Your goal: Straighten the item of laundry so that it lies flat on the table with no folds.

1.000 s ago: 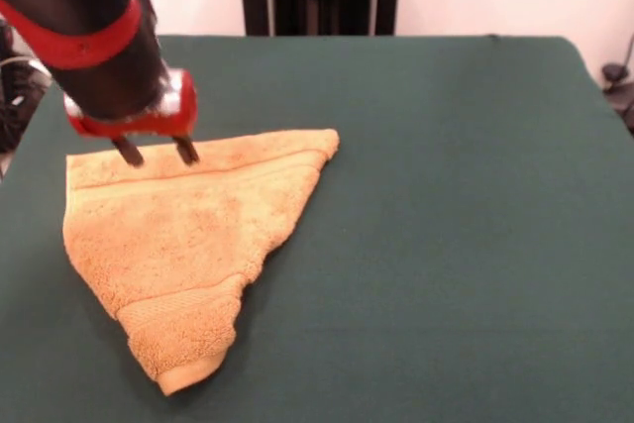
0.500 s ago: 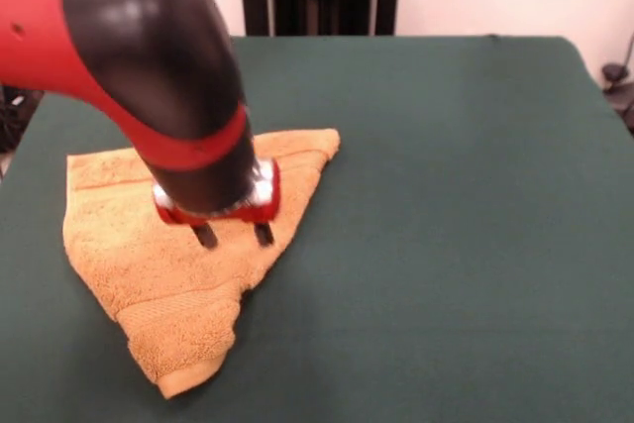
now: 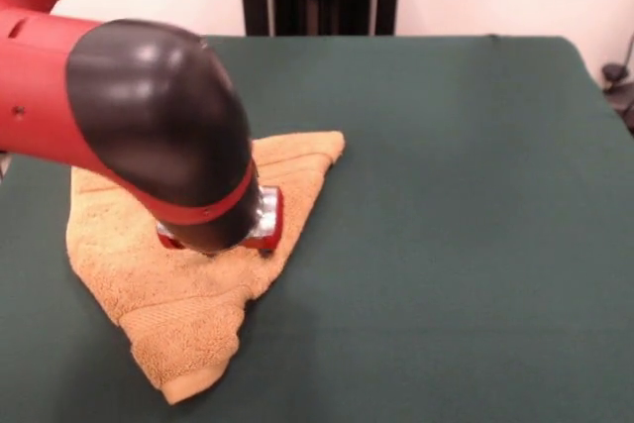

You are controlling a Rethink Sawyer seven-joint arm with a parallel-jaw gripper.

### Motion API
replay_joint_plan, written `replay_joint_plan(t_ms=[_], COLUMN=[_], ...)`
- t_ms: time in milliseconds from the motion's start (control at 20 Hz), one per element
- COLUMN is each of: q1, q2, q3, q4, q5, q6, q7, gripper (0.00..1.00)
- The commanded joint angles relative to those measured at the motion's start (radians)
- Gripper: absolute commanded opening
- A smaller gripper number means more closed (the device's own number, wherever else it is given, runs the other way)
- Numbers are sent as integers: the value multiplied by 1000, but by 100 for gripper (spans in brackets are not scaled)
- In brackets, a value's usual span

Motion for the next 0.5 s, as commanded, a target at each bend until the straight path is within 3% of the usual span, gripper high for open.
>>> replay_joint_plan(t_ms=[50,150,500], q1=[-39,-50,-94], q2=[119,117,99], q3=[207,264,479], q4=[-248,-249,-212], q5=[-176,-240,-414], q6=[126,152,67], q7=[-84,-108,-118], gripper=[100,100,100])
